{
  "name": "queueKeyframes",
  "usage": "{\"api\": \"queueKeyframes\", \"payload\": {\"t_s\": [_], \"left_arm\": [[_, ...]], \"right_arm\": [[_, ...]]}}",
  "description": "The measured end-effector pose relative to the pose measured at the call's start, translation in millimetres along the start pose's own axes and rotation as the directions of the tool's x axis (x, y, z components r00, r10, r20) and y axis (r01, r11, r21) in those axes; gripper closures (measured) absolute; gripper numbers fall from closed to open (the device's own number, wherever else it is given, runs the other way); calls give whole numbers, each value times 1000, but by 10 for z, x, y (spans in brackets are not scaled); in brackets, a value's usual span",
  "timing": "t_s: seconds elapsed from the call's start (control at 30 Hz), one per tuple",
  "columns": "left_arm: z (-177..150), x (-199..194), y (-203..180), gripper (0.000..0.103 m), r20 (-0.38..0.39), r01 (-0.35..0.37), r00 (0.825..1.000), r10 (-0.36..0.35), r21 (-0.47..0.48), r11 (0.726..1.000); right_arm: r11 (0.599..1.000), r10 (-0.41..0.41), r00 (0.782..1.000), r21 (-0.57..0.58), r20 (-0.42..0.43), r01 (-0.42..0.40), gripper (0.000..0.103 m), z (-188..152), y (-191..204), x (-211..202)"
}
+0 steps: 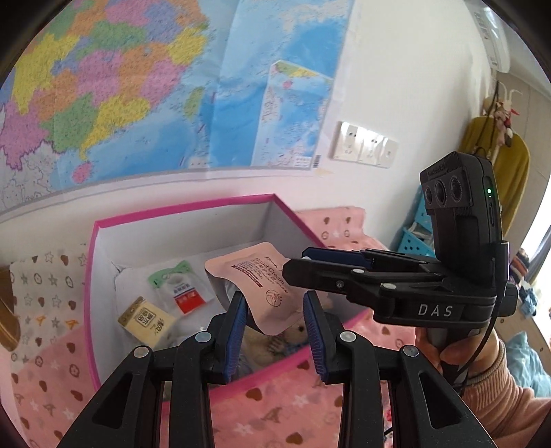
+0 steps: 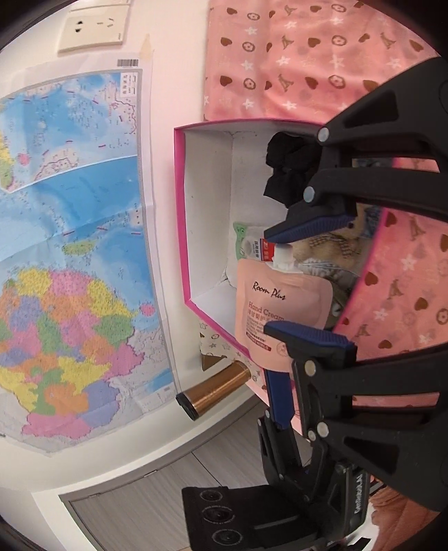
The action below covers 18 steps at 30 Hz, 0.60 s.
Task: Organize soft objects
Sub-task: 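Carry the pink pouch into the magenta box and open the left tool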
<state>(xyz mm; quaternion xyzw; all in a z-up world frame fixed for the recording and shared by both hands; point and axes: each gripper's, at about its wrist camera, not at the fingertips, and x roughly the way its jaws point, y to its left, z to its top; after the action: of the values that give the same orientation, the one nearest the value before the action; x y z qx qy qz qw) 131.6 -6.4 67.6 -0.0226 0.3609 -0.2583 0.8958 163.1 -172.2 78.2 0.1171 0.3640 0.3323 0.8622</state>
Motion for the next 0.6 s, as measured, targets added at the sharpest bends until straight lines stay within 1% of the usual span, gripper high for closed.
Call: {"api": "queueKeyframes", "payload": {"t_s": [0.2, 0.6], "left_arm": [[4, 163, 114, 70, -23, -12, 1000, 12, -9, 1000], [21, 416, 317, 70, -72, -42, 997, 39, -38, 998]], "right_arm": [[998, 10, 1000, 58, -22, -9, 53, 59, -163, 234], [997, -23, 998, 72, -63, 28, 53, 96, -288, 524]]}}
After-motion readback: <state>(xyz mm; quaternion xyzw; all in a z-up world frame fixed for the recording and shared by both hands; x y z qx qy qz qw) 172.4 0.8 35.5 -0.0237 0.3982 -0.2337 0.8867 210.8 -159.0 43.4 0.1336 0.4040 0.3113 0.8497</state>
